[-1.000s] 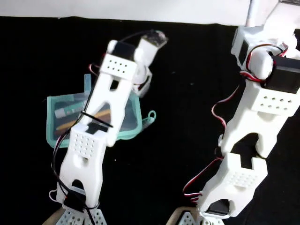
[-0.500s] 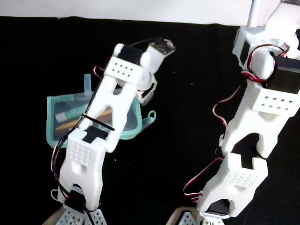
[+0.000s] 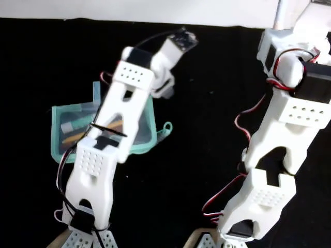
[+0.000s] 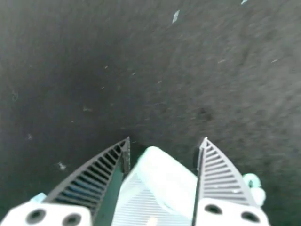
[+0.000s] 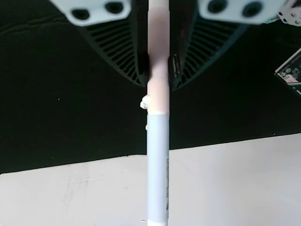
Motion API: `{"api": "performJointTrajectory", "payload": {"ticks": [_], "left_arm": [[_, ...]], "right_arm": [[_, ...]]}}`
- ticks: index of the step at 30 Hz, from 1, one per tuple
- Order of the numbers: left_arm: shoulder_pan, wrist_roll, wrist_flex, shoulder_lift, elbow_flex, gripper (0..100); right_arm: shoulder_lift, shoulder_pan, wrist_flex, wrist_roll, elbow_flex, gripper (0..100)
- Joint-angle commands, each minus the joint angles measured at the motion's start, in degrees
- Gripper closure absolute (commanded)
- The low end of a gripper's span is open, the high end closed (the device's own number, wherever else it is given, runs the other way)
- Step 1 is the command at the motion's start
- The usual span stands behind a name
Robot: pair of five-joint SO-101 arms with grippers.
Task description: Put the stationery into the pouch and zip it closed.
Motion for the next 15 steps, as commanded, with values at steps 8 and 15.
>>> {"api": "performJointTrajectory", "payload": {"ticks": [8,15], "left_arm": [[-3.2,-5.0,5.5,10.3,-14.0,76],[-2.7,-10.3,13.2,15.4,-18.0,76]], "right_arm": [[-2.0,0.1,0.6,0.4,0.2,99.3],[-1.9,0.1,0.6,0.4,0.3,99.3]]}}
